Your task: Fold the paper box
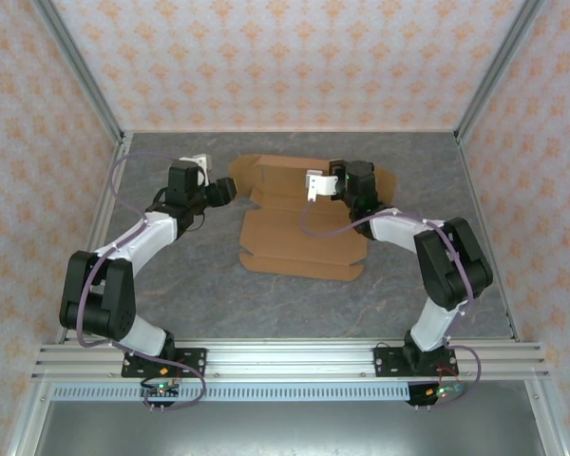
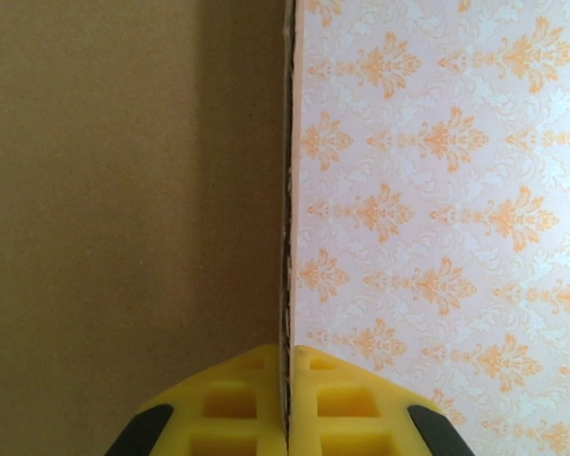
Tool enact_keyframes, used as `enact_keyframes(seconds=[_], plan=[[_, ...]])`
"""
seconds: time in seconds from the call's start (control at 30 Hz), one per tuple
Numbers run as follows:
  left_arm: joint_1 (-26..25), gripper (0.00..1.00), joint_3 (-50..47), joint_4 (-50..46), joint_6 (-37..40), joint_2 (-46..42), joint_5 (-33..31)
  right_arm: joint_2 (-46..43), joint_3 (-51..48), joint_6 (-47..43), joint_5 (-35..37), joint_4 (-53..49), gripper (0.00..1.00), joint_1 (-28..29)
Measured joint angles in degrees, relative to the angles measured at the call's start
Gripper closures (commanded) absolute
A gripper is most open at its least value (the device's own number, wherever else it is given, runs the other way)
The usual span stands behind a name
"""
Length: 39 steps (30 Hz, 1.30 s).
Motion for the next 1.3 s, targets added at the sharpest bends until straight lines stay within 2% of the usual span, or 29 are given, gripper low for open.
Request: enact_keyframes(seconds=[0.3, 0.47, 0.73, 0.93, 1.0, 1.3], plan=[[1.7, 0.27, 0.0, 0.7, 3.4, 0.3, 0.9, 0.3, 0.0, -0.2, 0.0, 0.2, 1.00, 0.3], [3.0, 0.28, 1.9, 1.5, 6.5, 4.0, 3.0, 0.3, 0.0, -0.2, 0.0, 0.2, 1.00, 0.3], [4.5, 0.28, 8.8, 0.0, 12.3, 10.1, 9.6, 0.3, 0.1, -0.2, 0.0, 0.1, 1.00, 0.3], [7.8, 0.17, 14.1, -3.3, 15.8, 14.2, 16.0, 1.0, 1.7, -0.8, 0.0, -0.9, 1.00, 0.3], [8.2, 0.16, 16.9, -4.1, 16.8, 16.7, 18.8, 1.0, 2.0, -1.0, 0.0, -1.3, 1.00, 0.3], [8.6, 0.16, 25.2, -7.5, 18.5, 26.6, 26.5, 1.1, 3.0, -1.6, 0.0, -2.4, 1.00, 0.3]])
